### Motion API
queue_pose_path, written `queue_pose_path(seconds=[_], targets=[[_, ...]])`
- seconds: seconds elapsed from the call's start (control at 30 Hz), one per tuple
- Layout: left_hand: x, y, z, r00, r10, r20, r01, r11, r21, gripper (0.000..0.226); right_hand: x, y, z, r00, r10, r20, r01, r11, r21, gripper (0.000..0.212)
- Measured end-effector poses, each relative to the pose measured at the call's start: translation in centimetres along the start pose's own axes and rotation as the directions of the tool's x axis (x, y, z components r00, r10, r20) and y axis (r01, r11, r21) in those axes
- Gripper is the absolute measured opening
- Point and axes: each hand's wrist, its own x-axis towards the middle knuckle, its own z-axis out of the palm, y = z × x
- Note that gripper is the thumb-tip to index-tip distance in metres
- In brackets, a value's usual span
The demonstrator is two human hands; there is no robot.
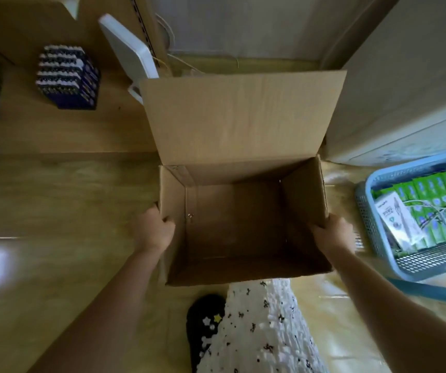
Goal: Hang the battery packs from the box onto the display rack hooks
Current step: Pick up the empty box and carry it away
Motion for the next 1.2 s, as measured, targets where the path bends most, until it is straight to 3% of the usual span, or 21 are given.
queue_pose_path(seconds=[0.17, 0.5, 0.8, 1.03, 1.2], targets=[[-6.8, 0.0, -7.6, 0.998, -0.050, 0.039, 0.049, 0.998, 0.024, 0.023, -6.9, -2.3, -6.8, 0.995, -0.078, 0.059, 0.081, 0.995, -0.053, 0.025], [-22.7, -1.9, -23.8, 0.976, -0.185, -0.112, 0.184, 0.983, -0.019, 0.027, -20.2, -10.1, -19.3, 0.898, -0.412, 0.157, 0.435, 0.883, -0.175, 0.027], [-32.9, -12.0, -30.5, 0.854, -0.427, -0.297, 0.349, 0.894, -0.280, 0.028, -30.9, -18.7, -18.9, 0.686, -0.668, 0.289, 0.728, 0.640, -0.247, 0.030], [-39.7, -24.6, -31.0, 0.678, -0.654, -0.336, 0.485, 0.740, -0.466, 0.032, -42.0, -24.9, -10.9, 0.438, -0.806, 0.399, 0.894, 0.345, -0.286, 0.031], [-44.5, -34.2, -30.1, 0.555, -0.783, -0.279, 0.560, 0.601, -0.571, 0.035, -51.3, -27.0, -3.8, 0.267, -0.816, 0.512, 0.951, 0.139, -0.275, 0.029]])
